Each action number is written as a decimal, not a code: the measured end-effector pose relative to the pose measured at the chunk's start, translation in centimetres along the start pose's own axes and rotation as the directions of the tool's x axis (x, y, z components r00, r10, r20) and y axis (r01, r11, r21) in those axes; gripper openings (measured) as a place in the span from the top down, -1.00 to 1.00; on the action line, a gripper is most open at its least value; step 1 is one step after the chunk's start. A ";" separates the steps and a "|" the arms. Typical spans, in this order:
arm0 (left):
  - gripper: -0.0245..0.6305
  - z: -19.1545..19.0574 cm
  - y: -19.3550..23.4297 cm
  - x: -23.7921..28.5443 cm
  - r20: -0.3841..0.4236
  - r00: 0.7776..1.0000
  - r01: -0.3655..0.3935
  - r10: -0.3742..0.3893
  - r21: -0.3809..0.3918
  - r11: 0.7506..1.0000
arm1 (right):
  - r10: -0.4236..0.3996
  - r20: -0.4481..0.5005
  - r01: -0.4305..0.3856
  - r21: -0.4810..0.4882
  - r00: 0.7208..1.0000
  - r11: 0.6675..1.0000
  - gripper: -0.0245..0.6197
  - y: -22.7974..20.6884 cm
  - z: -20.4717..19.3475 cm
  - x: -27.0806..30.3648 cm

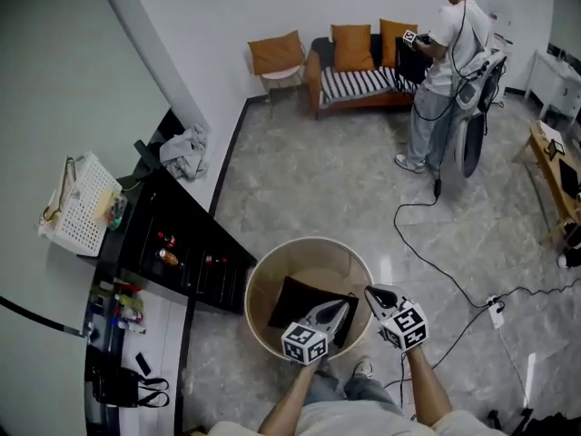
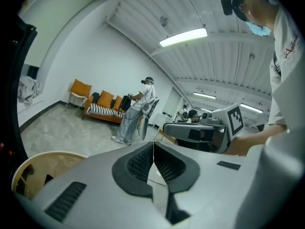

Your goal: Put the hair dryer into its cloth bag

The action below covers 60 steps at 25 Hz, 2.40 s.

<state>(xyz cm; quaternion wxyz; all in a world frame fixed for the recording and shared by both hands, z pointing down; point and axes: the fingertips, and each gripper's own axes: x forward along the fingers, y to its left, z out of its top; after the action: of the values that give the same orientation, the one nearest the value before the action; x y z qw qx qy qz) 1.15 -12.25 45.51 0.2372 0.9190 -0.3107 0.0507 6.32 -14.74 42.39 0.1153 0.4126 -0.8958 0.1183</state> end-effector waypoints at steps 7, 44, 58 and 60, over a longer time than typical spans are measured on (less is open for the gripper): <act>0.83 6.1 -3.0 -1.7 0.077 0.997 -0.038 0.031 0.088 0.995 | 0.030 0.028 -0.028 -0.042 0.999 0.999 0.84 1.2 3.7 -2.8; 0.82 5.4 -6.9 -15.4 0.111 0.994 0.001 -0.014 0.122 0.993 | 0.034 0.058 -0.030 -0.079 0.998 0.996 0.84 16.8 5.4 -6.3; 0.82 -1.0 -12.8 -24.7 0.102 0.991 0.070 -0.084 0.133 0.989 | -0.023 0.044 0.026 -0.075 0.999 0.997 0.84 28.0 0.4 -12.0; 0.82 -2.1 -14.1 -25.7 0.097 0.991 0.078 -0.091 0.129 0.989 | -0.031 0.044 0.034 -0.073 0.999 0.997 0.84 29.1 -0.2 -13.3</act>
<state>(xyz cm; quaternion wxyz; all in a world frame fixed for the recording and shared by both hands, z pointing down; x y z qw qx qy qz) -10.95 12.54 35.50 0.1649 0.9458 -0.2794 0.0129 -7.58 13.15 35.13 0.1132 0.4250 -0.8950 0.0747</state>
